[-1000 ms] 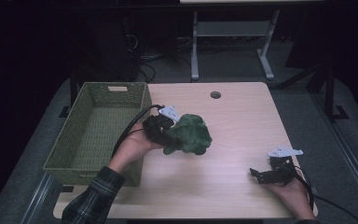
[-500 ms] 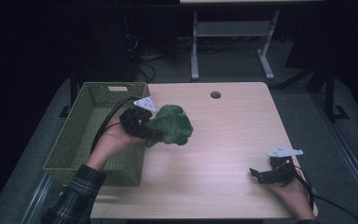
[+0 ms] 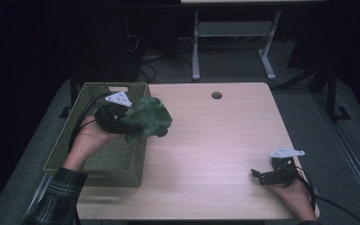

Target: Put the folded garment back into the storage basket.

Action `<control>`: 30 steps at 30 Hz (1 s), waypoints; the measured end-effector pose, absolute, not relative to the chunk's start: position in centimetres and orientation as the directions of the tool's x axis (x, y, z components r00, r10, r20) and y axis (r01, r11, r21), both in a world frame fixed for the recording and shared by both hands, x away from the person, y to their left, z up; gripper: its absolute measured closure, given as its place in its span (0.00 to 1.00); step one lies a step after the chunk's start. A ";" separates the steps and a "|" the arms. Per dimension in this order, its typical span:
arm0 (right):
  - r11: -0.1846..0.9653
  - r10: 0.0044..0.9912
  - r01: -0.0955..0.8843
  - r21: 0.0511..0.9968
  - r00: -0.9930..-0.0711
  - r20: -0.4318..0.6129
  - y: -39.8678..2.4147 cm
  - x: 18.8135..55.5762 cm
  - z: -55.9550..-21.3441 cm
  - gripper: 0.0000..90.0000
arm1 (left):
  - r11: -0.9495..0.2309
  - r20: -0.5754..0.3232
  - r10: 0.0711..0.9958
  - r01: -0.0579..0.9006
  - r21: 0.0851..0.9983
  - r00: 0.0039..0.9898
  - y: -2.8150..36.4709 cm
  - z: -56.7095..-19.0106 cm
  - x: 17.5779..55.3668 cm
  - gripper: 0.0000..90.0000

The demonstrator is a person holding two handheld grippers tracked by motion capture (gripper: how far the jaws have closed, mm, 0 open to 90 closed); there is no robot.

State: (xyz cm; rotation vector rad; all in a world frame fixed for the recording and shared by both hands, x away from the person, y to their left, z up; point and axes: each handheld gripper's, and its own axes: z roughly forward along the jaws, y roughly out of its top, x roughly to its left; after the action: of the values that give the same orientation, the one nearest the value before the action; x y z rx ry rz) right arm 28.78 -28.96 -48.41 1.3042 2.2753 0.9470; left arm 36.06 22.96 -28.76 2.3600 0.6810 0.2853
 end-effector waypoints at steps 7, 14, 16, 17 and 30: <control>0.349 0.859 0.624 0.700 -0.512 0.028 -28.9 28.8 -48.4 0.00 | -0.620 0.049 0.602 0.428 0.658 0.797 25.6 -29.0 36.1 0.74; 0.351 0.858 0.622 0.700 -0.514 0.027 -28.9 28.8 -48.4 0.00 | -0.594 0.054 0.652 0.465 0.657 0.756 27.8 -30.4 36.4 0.74; 0.350 0.858 0.623 0.699 -0.514 0.028 -28.9 28.8 -48.4 0.00 | -0.587 0.054 0.665 0.476 0.655 0.745 28.3 -30.8 36.5 0.74; 0.350 0.857 0.623 0.699 -0.514 0.028 -28.9 28.8 -48.4 0.00 | -0.588 0.058 0.668 0.479 0.652 0.742 28.5 -31.0 36.6 0.74; 0.353 0.856 0.622 0.699 -0.516 0.027 -28.9 28.8 -48.4 0.00 | -0.547 0.046 0.727 0.539 0.641 0.685 30.8 -34.7 37.5 0.74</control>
State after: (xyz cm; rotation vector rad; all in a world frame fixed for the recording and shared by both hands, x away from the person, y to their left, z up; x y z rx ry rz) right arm 28.76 -28.93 -48.40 1.3034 2.2774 0.9491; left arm 37.49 30.81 -34.74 2.2932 0.9680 0.4102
